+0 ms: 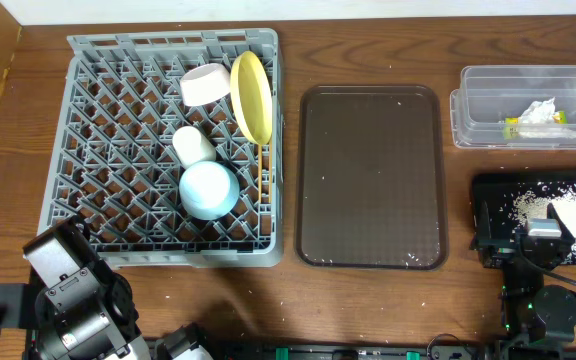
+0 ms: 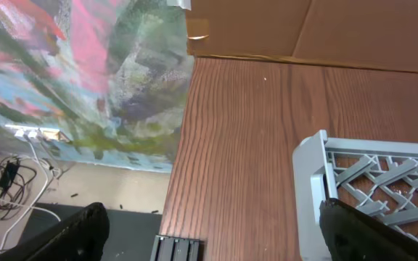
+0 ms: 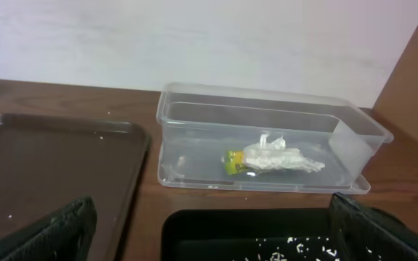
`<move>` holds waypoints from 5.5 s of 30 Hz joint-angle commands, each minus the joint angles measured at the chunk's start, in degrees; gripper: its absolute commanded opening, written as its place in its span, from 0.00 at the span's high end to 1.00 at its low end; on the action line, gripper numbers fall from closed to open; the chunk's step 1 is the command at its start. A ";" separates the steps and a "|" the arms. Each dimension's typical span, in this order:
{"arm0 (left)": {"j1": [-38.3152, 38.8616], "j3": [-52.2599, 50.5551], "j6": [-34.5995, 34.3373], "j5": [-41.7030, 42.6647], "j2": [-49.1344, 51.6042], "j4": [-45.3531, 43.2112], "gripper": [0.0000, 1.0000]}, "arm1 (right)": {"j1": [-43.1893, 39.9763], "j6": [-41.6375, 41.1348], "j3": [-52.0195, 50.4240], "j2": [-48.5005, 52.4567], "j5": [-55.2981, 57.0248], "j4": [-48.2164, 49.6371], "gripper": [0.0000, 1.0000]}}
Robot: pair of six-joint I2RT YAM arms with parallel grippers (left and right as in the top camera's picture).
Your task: Sort waste into correct bins and load items into the dishwasher
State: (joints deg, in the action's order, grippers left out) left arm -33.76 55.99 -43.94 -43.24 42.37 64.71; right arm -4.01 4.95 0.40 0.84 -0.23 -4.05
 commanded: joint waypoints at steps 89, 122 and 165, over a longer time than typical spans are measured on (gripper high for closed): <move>38.10 -40.41 39.63 44.13 -33.27 -47.01 0.06 | -0.46 0.92 -0.09 -0.52 -0.04 -0.26 0.01; 38.12 -55.76 39.67 43.69 -42.27 -60.54 0.06 | -0.46 0.92 -0.09 -0.50 -0.04 -0.26 0.01; 38.12 -55.76 39.65 43.74 -42.14 -60.57 0.06 | -0.46 0.90 -0.09 -0.50 -0.04 -0.26 0.01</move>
State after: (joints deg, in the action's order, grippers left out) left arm 3.99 0.91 -4.80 1.37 0.62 1.43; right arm -4.01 5.10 0.40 0.71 -0.23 -4.05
